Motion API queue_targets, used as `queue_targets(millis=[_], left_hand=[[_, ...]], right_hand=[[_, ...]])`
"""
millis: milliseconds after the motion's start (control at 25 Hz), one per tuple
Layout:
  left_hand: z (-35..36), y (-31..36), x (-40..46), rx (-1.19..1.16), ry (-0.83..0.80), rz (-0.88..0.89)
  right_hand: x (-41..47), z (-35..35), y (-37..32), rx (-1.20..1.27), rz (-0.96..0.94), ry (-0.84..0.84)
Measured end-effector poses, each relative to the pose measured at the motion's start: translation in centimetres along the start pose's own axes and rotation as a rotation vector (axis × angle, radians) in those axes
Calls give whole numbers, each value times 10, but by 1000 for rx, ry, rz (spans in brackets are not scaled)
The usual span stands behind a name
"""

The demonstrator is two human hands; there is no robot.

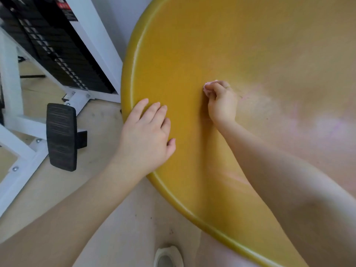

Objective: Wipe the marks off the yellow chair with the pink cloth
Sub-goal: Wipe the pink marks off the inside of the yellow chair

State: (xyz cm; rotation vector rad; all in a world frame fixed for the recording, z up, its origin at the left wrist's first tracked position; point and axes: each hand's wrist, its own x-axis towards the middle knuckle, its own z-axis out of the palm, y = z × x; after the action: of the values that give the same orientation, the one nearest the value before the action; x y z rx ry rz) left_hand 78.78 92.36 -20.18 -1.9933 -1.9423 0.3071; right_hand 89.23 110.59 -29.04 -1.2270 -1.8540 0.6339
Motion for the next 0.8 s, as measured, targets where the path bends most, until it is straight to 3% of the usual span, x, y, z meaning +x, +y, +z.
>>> queue_targets(millis=[120,240,320,440,520,640,800], left_hand=[[-2,6,-7,50,-120,5],[-15,20,-5,116,-280,-54],[-14,27,-4,112,-334,-59],[-13,39,3,130,-450,-57],[-11,43,5,137,-508,-70],[-6,45,4,157,-555,-86],[-6,48,4,142,-577,-99]], right_hand=[[-59,-7,-7,-31,-213,-75],[-143,-35,4,93,-414,-293],[-155,-43,14,126,-478,-375],[-116,-27,24,13,-593,-291],[-68,-17,33,-143,-543,-123],[-11,-17,47,-282,-257,13],[-47,-16,52,-180,-348,-57]])
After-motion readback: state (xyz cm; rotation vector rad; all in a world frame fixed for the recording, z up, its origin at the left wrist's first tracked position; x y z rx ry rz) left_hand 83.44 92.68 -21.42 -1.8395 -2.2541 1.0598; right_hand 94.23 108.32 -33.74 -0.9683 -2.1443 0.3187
